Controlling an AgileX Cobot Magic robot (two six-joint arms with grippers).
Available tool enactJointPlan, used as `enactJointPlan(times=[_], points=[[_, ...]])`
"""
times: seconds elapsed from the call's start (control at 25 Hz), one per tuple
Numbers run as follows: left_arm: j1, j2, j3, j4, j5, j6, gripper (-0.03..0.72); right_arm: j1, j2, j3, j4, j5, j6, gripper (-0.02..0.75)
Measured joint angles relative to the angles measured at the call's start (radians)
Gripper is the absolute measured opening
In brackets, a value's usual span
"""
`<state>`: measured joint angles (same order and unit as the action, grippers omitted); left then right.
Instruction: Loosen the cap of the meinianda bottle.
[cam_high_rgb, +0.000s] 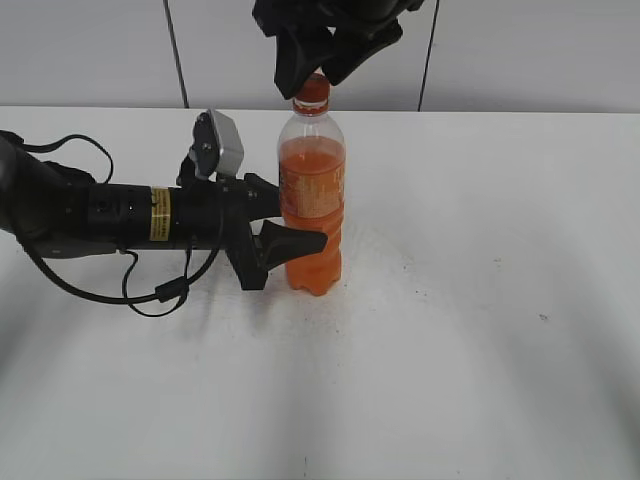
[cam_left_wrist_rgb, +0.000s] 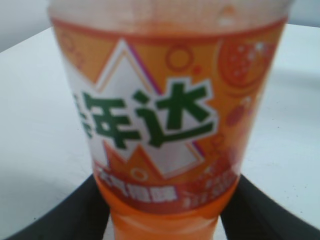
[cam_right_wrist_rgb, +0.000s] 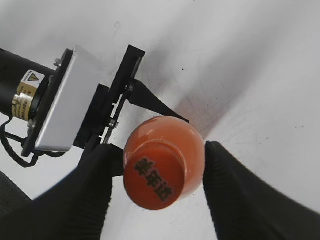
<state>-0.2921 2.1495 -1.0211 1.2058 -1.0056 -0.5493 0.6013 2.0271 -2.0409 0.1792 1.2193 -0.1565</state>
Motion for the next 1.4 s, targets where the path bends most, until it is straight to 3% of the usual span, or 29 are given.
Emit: enactJointPlan(times=[0.32,0.56,1.2,1.4], points=[[0.000,0.000,0.000,-0.001,0.001,0.001,0.403,0.000,0.000,0.000,0.004,-0.001,0.004,0.279],[0.000,0.000,0.000,0.001,0.001,0.001,0.403,0.000,0.000,0.000,0.018,-0.002,-0.044,0.274],[0.000,0.000,0.000,-0.001,0.000,-0.001,0.403,0.000,0.000,0.000,0.050,0.001,-0.986,0.274],[0.000,0.000,0.000,-0.001,0.000,-0.002,0.403,0.000,-0.006,0.000,0.063,0.003,-1.122,0.274]])
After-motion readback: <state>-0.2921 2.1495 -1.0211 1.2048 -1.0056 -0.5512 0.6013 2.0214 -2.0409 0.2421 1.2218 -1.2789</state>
